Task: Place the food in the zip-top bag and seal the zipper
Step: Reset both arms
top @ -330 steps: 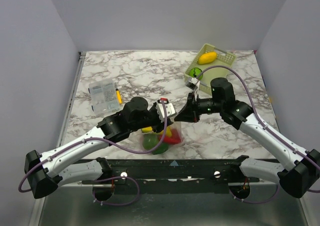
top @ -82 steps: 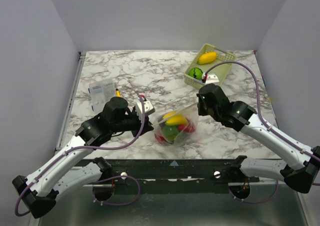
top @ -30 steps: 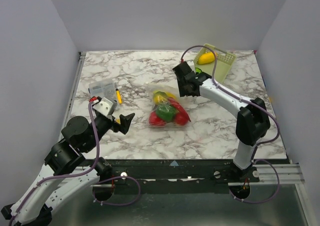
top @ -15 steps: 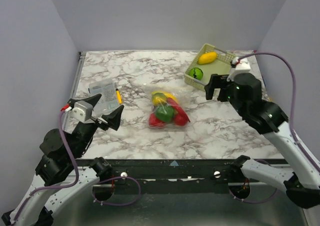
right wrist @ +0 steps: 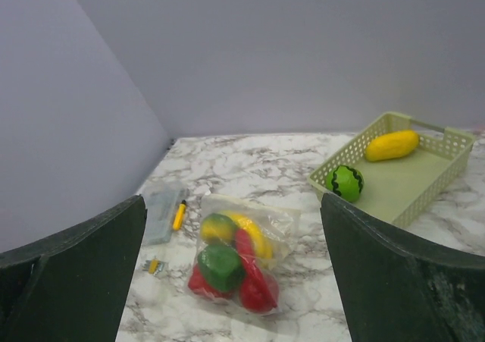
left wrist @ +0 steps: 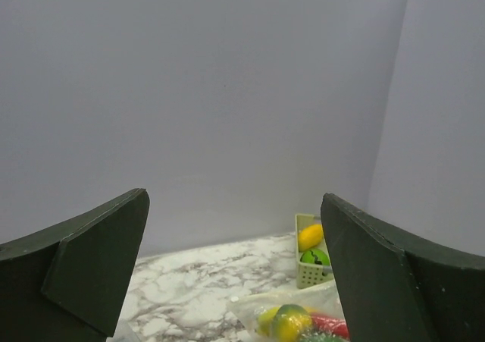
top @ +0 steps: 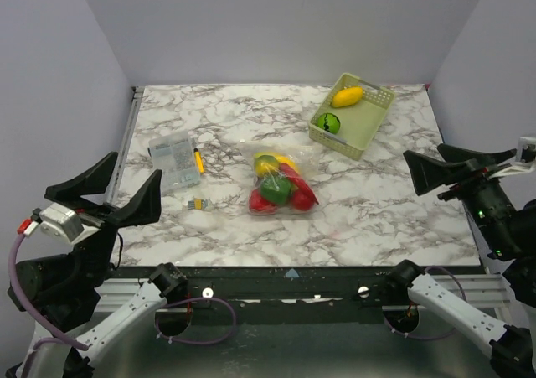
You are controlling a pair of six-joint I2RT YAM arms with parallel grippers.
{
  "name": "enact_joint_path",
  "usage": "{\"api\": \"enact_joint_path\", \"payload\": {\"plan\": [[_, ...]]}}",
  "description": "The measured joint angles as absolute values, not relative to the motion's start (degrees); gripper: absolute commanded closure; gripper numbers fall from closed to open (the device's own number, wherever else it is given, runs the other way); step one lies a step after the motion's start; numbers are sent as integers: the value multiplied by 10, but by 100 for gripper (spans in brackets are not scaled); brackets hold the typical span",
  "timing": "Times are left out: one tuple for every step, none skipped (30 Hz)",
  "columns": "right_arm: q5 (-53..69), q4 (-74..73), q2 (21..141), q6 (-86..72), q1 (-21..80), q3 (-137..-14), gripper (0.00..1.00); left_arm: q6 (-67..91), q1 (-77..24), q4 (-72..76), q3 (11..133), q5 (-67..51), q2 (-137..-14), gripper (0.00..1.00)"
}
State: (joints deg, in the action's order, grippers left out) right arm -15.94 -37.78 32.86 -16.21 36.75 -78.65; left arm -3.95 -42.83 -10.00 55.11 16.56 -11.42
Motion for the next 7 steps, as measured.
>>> {"api": "enact_joint_path", "payload": {"plan": [[-159, -376, 324, -163, 368, -790, 0, -43, -428, -95, 553, 166, -112, 1], [-159, -374, 320, -164, 368, -794, 0, -46, -428, -92, 555, 167, -111, 1], [-159, -372, 318, -166, 368, -796, 0, -47, -428, -90, 558, 168, -111, 1], [-159, -370, 316, -167, 368, -797, 0, -48, -428, -89, 560, 168, -111, 1], [-159, -369, 315, -168, 368, -797, 0, -49, -428, -89, 562, 169, -111, 1], [-159, -365, 312, -169, 368, -794, 0, -49, -428, -90, 563, 169, -111, 1], [-159, -361, 309, -170, 368, -790, 0, -49, -428, -92, 564, 169, -111, 2]]}}
